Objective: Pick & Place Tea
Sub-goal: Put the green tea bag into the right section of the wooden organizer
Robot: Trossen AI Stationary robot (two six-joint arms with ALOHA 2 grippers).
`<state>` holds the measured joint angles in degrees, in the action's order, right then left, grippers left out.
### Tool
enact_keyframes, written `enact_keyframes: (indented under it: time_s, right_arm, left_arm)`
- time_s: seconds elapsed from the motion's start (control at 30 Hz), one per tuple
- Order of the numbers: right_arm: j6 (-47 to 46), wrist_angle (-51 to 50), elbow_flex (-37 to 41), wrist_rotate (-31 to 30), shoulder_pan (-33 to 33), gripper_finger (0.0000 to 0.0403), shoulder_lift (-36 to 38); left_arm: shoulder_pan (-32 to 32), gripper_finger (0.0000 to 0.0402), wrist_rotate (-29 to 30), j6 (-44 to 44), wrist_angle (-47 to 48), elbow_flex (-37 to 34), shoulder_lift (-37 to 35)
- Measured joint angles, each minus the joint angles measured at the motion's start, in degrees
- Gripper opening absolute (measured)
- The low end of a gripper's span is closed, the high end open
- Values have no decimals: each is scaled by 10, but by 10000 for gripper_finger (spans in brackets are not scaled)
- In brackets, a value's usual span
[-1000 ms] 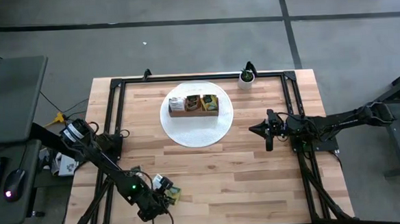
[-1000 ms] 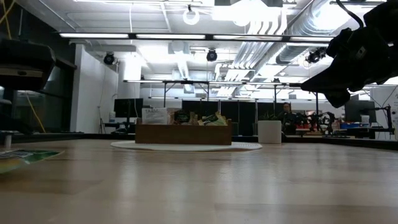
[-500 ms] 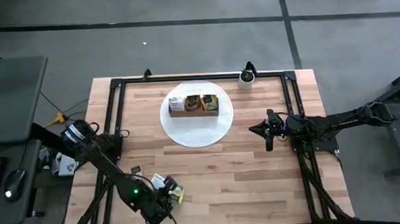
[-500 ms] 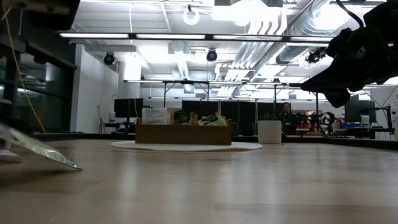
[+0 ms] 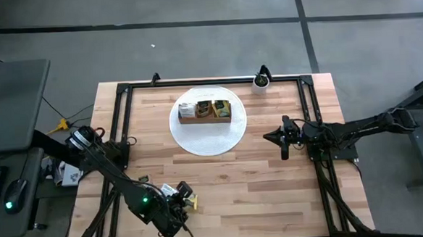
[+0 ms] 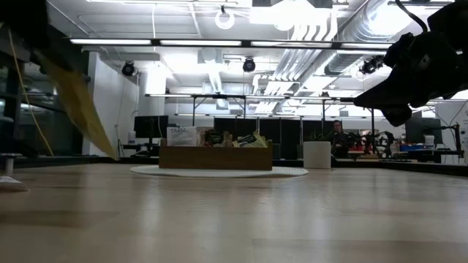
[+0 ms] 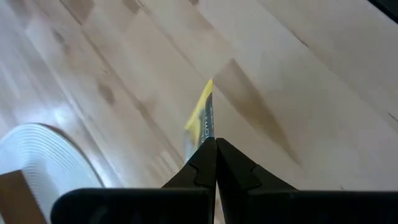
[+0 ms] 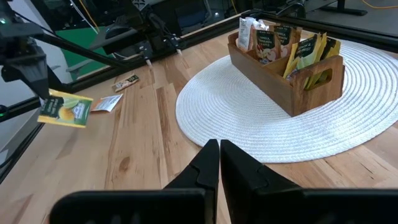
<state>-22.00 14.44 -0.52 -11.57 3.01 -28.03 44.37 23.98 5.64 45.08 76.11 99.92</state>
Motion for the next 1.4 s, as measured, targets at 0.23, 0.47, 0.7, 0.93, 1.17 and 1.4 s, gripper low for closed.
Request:
enact_keyframes:
  time_s: [0.23,0.47,0.7,0.93,1.17,1.4]
  right_arm:
    - [0,0,0,0,0,12,0]
    - [0,0,0,0,0,12,0]
    - [0,0,0,0,0,12,0]
    - [0,0,0,0,0,12,0]
    - [1,0,0,0,0,12,0]
    - [58,0,0,-5,0,12,0]
  left_arm:
    - [-36,0,2,37,1,36,0]
    - [-83,0,-2,85,0,78,-1]
    - [-136,0,-24,106,-1,97,-1]
    - [-186,0,-59,100,-36,102,-1]
    - [-233,0,-70,50,-58,102,-1]
    - [-274,0,-83,12,-98,102,-1]
